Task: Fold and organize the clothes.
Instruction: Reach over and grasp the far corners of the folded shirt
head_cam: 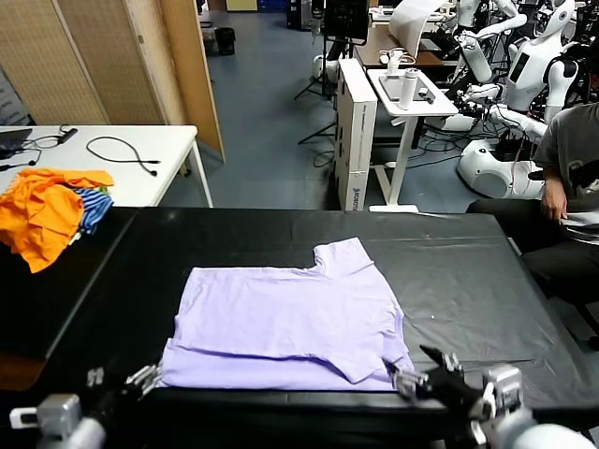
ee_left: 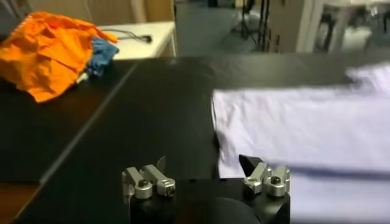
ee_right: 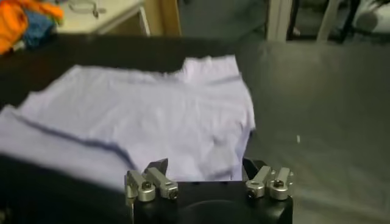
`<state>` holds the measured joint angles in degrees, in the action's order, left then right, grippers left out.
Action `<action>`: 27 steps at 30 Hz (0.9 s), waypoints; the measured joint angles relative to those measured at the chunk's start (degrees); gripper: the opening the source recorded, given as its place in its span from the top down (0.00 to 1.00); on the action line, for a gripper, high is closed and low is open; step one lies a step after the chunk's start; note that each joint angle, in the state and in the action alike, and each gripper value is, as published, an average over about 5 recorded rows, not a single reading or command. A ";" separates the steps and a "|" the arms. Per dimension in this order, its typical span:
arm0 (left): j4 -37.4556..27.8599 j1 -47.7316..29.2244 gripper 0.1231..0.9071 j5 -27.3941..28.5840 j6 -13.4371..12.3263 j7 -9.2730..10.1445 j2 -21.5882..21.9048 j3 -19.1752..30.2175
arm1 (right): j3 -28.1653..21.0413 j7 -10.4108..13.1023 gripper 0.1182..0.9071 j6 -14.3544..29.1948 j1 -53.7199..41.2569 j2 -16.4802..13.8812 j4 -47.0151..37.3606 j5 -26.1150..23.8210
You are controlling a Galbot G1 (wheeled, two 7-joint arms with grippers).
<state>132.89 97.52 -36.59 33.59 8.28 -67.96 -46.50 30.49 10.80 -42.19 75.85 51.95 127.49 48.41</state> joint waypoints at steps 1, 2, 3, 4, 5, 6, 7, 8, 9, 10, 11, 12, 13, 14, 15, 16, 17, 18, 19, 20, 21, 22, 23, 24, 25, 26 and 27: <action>-0.96 -2.01 0.00 -1.08 0.31 0.18 0.38 0.57 | -1.57 0.04 0.00 0.00 -2.99 0.16 -2.15 -0.01; -1.96 -3.98 0.00 -2.00 0.60 0.30 0.75 1.17 | -3.13 0.06 0.00 0.00 -5.79 0.32 -4.16 -0.09; -3.03 -5.96 0.00 -2.74 0.89 0.36 1.15 1.82 | -4.69 0.09 0.00 0.00 -8.47 0.51 -6.13 -0.19; -4.16 -7.97 0.00 -3.37 1.18 0.39 1.59 2.50 | -6.23 0.10 0.00 0.00 -11.03 0.70 -8.05 -0.27; -5.32 -9.89 0.00 -3.97 1.44 0.45 2.04 3.21 | -7.77 0.11 0.00 0.00 -13.46 0.91 -9.97 -0.40; -6.56 -11.77 0.00 -4.63 1.74 0.55 2.51 3.93 | -9.23 0.11 0.00 0.00 -15.69 1.13 -11.80 -0.55; -7.87 -13.61 0.00 -5.34 2.06 0.69 2.99 4.66 | -10.65 0.08 0.00 0.00 -17.79 1.37 -13.63 -0.70; -9.23 -15.39 0.00 -6.07 2.36 0.86 3.45 5.38 | -12.00 0.02 0.00 0.00 -19.72 1.62 -15.40 -0.85; -10.65 -17.12 0.00 -6.78 2.68 1.06 3.93 6.10 | -13.32 -0.05 0.00 0.00 -21.56 1.90 -17.20 -1.02; -12.18 -18.88 0.00 -7.40 3.03 1.24 4.43 6.85 | -14.55 -0.14 0.00 0.00 -23.22 2.19 -18.90 -1.16; -13.80 -20.65 0.00 -7.84 3.32 1.38 4.96 7.62 | -15.67 -0.25 0.00 0.00 -24.73 2.45 -20.53 -1.29; -15.49 -22.39 0.00 -8.16 3.57 1.48 5.48 8.41 | -16.71 -0.35 0.00 0.00 -26.11 2.70 -22.10 -1.43; -17.30 -24.17 0.00 -8.38 3.81 1.55 5.99 9.26 | -17.72 -0.49 0.00 0.00 -27.43 2.97 -23.63 -1.57; -19.15 -25.91 0.00 -8.49 3.99 1.59 6.45 10.11 | -18.61 -0.62 0.00 0.00 -28.60 3.21 -25.02 -1.72; -20.97 -27.56 0.00 -8.53 4.14 1.61 6.81 10.96 | -19.47 -0.75 0.00 0.00 -29.71 3.46 -26.37 -1.90; -22.75 -29.14 0.00 -8.54 4.25 1.62 7.09 11.80 | -20.31 -0.89 0.00 0.00 -30.77 3.73 -27.66 -2.08; -24.51 -30.68 0.00 -8.55 4.37 1.62 7.31 12.64 | -21.08 -1.02 0.00 0.00 -31.75 3.99 -28.87 -2.24; -26.17 -32.13 0.00 -8.54 4.48 1.62 7.47 13.48 | -21.78 -1.13 0.00 0.00 -32.66 4.22 -29.99 -2.38; -27.75 -33.50 0.00 -8.52 4.58 1.61 7.59 14.30 | -22.44 -1.25 0.00 0.00 -33.53 4.44 -31.04 -2.52; -29.30 -34.83 0.00 -8.47 4.67 1.59 7.72 15.14 | -23.06 -1.36 0.00 0.00 -34.37 4.63 -32.02 -2.64; -30.79 -36.10 0.00 -8.38 4.75 1.58 7.87 15.98 | -23.62 -1.47 0.00 0.00 -35.15 4.79 -32.94 -2.73; -32.16 -37.27 0.00 -8.28 4.79 1.55 8.00 16.80 | -24.14 -1.58 0.00 0.00 -35.89 4.95 -33.79 -2.80; -33.48 -38.38 0.00 -8.15 4.82 1.51 8.15 17.63 | -24.60 -1.67 0.00 0.00 -36.55 5.08 -34.55 -2.85; -34.76 -39.42 0.00 -7.99 4.82 1.45 8.29 18.46 | -25.02 -1.74 0.00 0.00 -37.14 5.19 -35.25 -2.88; -35.94 -40.37 0.00 -7.85 4.81 1.40 8.40 19.25 | -25.38 -1.80 0.00 0.00 -37.63 5.27 -35.85 -2.89; -37.05 -41.24 0.00 -7.74 4.80 1.34 8.47 20.00 | -25.68 -1.85 0.00 0.00 -38.02 5.32 -36.35 -2.89; -38.11 -42.09 0.00 -7.60 4.79 1.29 8.52 20.75 | -25.96 -1.90 0.00 0.00 -38.34 5.36 -36.80 -2.88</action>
<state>94.78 55.43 -44.18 38.38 9.57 -59.45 -25.75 4.53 8.90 -42.19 37.51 57.31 90.69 45.52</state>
